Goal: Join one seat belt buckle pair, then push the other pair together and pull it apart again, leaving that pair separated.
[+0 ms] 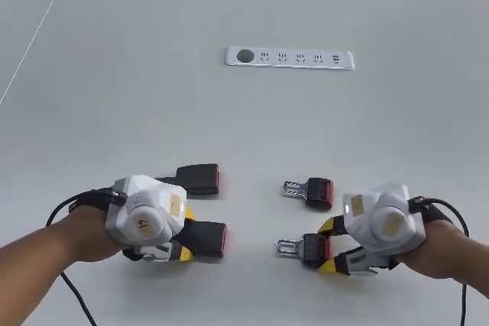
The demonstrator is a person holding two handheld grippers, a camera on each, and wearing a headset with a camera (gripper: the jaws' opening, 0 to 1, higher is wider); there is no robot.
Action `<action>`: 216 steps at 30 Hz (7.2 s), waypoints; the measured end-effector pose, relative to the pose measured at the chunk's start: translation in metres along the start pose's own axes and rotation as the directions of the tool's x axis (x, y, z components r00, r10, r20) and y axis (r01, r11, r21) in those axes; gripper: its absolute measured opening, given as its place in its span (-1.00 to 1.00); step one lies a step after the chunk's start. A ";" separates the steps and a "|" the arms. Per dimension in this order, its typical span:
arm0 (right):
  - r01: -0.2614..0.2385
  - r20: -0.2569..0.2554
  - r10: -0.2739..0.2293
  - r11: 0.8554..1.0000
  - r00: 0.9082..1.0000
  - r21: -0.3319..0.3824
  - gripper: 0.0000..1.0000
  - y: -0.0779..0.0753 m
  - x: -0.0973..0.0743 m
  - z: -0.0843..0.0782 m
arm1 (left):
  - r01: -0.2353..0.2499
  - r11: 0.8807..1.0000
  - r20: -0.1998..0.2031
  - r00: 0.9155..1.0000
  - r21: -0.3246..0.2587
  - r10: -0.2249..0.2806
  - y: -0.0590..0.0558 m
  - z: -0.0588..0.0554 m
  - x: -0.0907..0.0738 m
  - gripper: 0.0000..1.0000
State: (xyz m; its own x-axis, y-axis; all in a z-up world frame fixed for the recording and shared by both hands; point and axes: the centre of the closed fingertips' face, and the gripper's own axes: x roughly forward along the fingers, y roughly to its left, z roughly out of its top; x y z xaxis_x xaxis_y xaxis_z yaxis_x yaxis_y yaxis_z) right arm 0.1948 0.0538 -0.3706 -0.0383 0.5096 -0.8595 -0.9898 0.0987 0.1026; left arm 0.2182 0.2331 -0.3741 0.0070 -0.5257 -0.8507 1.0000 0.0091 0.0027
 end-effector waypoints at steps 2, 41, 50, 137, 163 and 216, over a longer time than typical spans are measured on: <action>-0.003 0.008 0.003 1.000 1.000 -0.001 -0.39 0.000 0.003 0.004 | 0.002 1.000 0.000 1.000 0.002 -0.002 0.000 0.000 0.000 -0.37; 0.006 0.105 -0.006 1.000 0.995 0.004 -0.39 0.003 0.047 0.084 | 0.014 1.000 -0.030 0.999 0.019 -0.013 -0.001 0.000 -0.001 -0.38; 0.016 0.115 -0.020 0.999 0.993 0.036 -0.40 0.002 0.049 0.087 | 0.015 1.000 -0.034 0.999 0.022 -0.014 -0.001 -0.001 0.000 -0.38; 0.029 0.253 -0.031 0.999 0.967 0.014 -0.40 0.002 0.051 0.098 | 0.041 0.999 0.064 0.997 0.011 -0.042 -0.001 0.000 -0.004 -0.39; 0.094 0.274 -0.105 0.994 0.956 0.053 0.31 -0.009 0.032 0.100 | 0.000 0.990 0.135 0.991 -0.140 0.019 -0.006 0.019 -0.013 0.10; 0.120 0.121 -0.139 0.981 0.983 0.155 0.15 -0.091 -0.019 0.007 | -0.081 0.980 0.098 0.990 -0.180 0.100 0.096 0.002 -0.020 0.19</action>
State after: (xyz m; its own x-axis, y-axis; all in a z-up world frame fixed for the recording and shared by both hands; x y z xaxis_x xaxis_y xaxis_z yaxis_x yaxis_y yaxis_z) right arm 0.2868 0.0413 -0.3602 0.1165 0.5906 -0.7985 -0.9540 0.2903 0.0755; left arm 0.3142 0.2427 -0.3562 0.1073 -0.6027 -0.7908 0.9786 0.2043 -0.0230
